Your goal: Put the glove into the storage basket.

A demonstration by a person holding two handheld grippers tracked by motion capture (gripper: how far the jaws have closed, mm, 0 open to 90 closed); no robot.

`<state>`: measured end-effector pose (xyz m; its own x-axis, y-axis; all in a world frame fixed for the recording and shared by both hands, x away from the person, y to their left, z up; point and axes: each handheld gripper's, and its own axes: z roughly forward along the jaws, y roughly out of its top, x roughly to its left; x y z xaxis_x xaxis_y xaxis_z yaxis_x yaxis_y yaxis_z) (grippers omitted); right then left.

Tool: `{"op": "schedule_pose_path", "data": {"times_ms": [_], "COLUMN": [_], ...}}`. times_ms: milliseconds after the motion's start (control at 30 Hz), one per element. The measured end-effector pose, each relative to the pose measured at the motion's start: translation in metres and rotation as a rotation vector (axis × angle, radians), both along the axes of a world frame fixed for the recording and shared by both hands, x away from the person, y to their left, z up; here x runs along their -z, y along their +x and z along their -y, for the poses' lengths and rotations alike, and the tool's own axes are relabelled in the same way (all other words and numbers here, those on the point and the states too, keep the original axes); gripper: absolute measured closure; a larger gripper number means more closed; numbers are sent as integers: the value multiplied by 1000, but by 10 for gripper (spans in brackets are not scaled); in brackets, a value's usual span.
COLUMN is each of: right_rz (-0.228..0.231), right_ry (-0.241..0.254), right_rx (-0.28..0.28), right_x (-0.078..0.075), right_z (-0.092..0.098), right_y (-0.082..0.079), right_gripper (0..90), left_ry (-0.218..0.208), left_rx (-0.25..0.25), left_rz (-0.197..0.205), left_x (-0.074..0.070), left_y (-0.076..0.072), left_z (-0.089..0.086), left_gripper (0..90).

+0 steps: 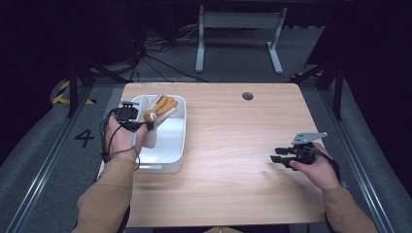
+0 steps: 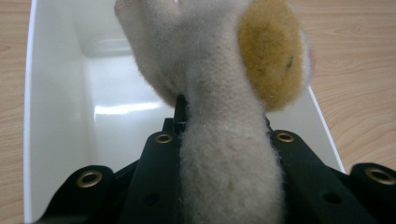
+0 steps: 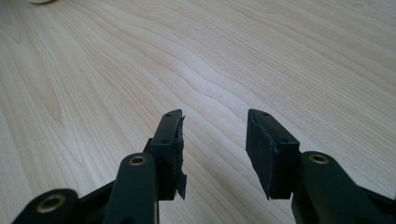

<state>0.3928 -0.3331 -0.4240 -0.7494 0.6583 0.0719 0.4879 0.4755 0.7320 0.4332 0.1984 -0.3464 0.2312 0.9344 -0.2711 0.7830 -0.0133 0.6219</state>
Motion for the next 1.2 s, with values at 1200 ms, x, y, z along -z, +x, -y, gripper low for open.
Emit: {"op": "schedule_pose_path", "data": {"times_ms": [1200], "right_rz": [-10], "right_ry": [-8], "right_rx": [-3], "right_x": [7], "right_z": [-1], "right_y": [-4], "right_gripper": [555], "left_ry": [-26], "left_rx": [-42], "left_rz": [-140], "left_x": [47], "left_y": [30], "left_z": [25], "left_gripper": [744]}}
